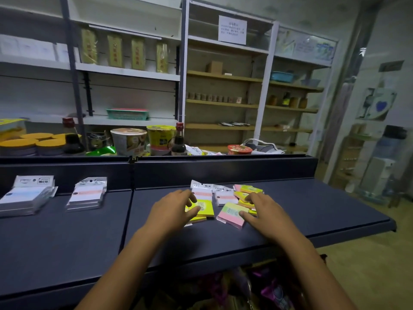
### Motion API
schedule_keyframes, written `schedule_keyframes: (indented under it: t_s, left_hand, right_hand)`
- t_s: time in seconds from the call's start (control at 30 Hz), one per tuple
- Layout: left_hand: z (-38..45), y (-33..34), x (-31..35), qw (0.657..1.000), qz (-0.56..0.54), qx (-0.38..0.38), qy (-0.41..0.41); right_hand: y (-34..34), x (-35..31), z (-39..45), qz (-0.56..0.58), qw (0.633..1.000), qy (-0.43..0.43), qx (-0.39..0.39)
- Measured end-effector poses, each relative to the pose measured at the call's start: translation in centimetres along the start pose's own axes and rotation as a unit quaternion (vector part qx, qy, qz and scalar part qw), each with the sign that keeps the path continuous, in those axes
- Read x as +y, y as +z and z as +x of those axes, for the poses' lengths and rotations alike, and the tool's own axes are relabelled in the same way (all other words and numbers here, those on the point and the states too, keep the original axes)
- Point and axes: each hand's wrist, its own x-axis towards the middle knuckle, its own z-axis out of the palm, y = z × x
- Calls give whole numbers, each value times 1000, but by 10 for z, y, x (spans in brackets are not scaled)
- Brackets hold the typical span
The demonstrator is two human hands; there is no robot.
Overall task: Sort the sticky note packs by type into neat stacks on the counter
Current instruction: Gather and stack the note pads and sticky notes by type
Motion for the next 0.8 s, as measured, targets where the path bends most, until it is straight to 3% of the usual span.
schedule_keyframes:
  t_s: [0.33,0.53,0.8]
  left_hand:
    - [79,42,-24,997,-18,-7,-74]
    - [117,65,-25,987,-6,-48,-152]
    - [142,89,-4,971,109,-66,-202]
  right_hand:
    - [35,19,85,15,1000,-23,-2]
    - [45,29,127,41,998,-45,7]
    - [60,49,166,72,995,-74,4]
